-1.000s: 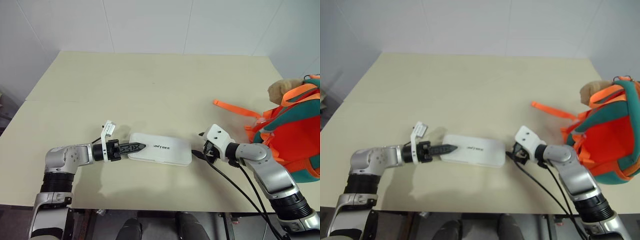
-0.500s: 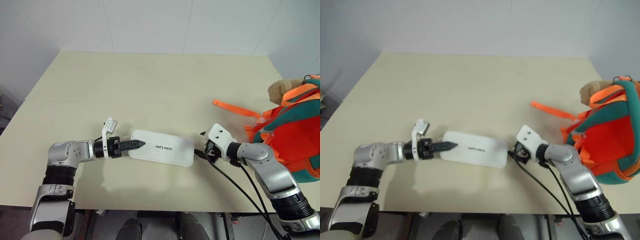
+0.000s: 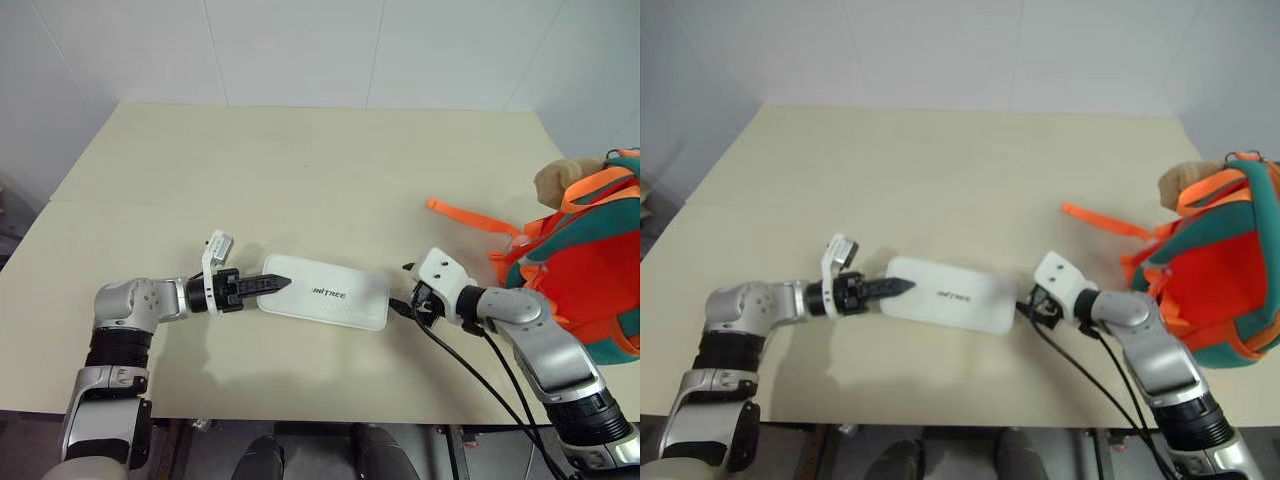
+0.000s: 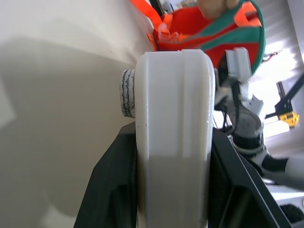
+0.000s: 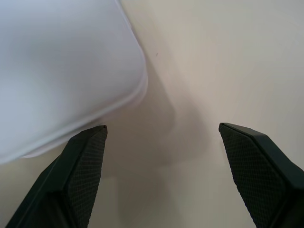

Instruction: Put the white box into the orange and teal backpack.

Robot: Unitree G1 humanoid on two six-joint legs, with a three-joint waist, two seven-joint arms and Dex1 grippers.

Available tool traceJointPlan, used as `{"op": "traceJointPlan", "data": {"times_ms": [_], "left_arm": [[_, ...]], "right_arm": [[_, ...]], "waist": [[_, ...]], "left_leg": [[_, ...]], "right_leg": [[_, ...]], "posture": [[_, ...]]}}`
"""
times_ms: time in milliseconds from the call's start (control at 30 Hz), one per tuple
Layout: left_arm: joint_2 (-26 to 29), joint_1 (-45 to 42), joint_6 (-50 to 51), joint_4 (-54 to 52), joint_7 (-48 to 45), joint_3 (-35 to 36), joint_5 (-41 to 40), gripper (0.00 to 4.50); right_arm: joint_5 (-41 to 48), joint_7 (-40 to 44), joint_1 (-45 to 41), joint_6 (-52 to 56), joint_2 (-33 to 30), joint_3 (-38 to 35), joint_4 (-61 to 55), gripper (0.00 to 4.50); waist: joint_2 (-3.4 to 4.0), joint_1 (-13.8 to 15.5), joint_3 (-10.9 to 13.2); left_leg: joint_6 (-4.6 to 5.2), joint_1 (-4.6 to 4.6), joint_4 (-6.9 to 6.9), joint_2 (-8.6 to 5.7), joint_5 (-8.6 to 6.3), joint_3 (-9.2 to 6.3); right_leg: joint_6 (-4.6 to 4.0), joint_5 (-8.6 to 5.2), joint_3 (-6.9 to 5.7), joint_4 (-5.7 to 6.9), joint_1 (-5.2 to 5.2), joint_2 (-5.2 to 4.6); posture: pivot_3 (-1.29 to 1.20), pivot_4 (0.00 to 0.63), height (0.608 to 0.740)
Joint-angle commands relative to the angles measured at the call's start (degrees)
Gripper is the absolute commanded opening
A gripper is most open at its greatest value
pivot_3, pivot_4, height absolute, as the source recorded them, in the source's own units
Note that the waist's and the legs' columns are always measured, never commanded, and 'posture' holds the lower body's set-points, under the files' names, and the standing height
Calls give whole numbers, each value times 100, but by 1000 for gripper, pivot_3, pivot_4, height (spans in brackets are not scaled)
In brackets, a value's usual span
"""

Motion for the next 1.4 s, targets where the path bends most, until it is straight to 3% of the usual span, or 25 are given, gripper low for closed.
{"op": "traceJointPlan", "data": {"times_ms": [33, 233, 467, 633, 900, 1133, 1400], "left_arm": [[-69, 85, 311, 24, 290, 457, -289, 1336], [-270, 146, 614, 136, 673, 1226, -650, 1334], [-597, 185, 949, -100, 1258, 1840, -1023, 1334], [-751, 136, 1271, -156, 1598, 2149, -1280, 1333], [-760, -134, 1330, 153, 1654, 1926, -1215, 1332], [-793, -318, 1177, 376, 1571, 1700, -1206, 1332], [-824, -199, 1185, 230, 1644, 1748, -1318, 1332]], "right_arm": [[366, -82, 180, 140, 59, -458, -654, 4500], [996, -282, 850, 605, 137, -1223, -1777, 4500], [1367, -1741, 1658, 1211, 1315, -1943, -3434, 4500], [1135, -2518, 2202, 1126, 1896, -1971, -4098, 4500], [570, -3504, 3002, 318, 2337, -2237, -4187, 4500], [190, -3921, 2764, 86, 2415, -2675, -3789, 4500], [98, -4008, 2439, -55, 2431, -2675, -3158, 4500]], "waist": [[0, -3, 0], [0, 8, 0], [0, 18, 0], [0, 16, -1], [-1, 22, -1], [-1, -7, -2], [-1, 1, -1]], "left_leg": [[0, 0, 0, 0, 0, -1], [-2, -4, -5, 1, -2, -1], [-6, -3, -5, 3, -1, -7], [-21, -3, -5, 0, -1, -7], [-25, 0, -6, -3, 1, -5], [-32, 4, -9, -2, 5, -5], [-33, 3, -13, -2, 6, -4]], "right_leg": [[0, 0, 0, -1, 0, 0], [0, 0, 0, -2, -4, 0], [0, 0, -2, 1, -5, 0], [0, 0, -1, 0, -5, -3], [-2, -1, -1, 0, -4, -3], [-2, -1, 0, 1, -2, -2], [-2, -1, 0, -1, -4, -3]], "posture": [[0, 150, 740], [0, 150, 740], [0, 150, 740], [0, 150, 740], [0, 150, 740], [0, 150, 740], [0, 150, 740]]}}
